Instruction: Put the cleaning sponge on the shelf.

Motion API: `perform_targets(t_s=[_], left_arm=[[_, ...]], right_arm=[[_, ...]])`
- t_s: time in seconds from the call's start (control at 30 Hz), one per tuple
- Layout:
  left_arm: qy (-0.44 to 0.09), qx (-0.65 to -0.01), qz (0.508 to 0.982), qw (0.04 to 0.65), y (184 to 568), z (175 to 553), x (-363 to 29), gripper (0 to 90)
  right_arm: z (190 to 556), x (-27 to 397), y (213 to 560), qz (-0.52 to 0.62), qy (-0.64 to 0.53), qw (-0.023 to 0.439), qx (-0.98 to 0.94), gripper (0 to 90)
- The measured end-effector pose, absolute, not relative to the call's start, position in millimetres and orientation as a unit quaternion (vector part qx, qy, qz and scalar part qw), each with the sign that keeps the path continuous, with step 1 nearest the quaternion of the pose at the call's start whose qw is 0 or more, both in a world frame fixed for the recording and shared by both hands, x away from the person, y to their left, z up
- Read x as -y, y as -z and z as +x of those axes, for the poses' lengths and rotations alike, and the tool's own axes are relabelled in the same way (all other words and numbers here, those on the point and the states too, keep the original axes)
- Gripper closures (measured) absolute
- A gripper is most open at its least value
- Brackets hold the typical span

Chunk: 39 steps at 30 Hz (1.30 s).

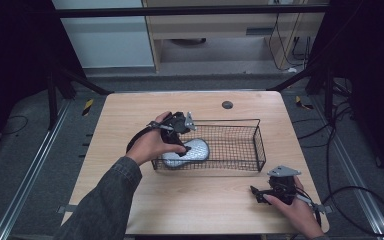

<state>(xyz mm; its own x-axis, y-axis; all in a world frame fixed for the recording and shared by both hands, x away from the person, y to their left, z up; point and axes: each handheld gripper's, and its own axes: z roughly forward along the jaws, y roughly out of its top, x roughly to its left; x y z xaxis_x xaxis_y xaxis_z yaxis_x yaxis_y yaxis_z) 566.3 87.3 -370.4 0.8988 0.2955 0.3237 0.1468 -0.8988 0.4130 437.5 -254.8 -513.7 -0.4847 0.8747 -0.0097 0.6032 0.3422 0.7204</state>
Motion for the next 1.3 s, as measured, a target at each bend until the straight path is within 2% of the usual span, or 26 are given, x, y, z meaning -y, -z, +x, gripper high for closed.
perform_targets(t_s=[0.47, 1.3], left_arm=[[-0.188, -0.118, 0.952, 0.212, 369.3, 557.9, -85.0, 3.1], [-0.173, -0.142, 0.935, 0.274, 370.8, 530.9, -88.4, 3.1]], right_arm=[[437.6, 254.9, 513.8, 0.465, -0.335, 0.203, -0.794, 0.4], [437.5, 254.7, 513.7, 0.466, -0.336, 0.202, -0.793, 0.4]])
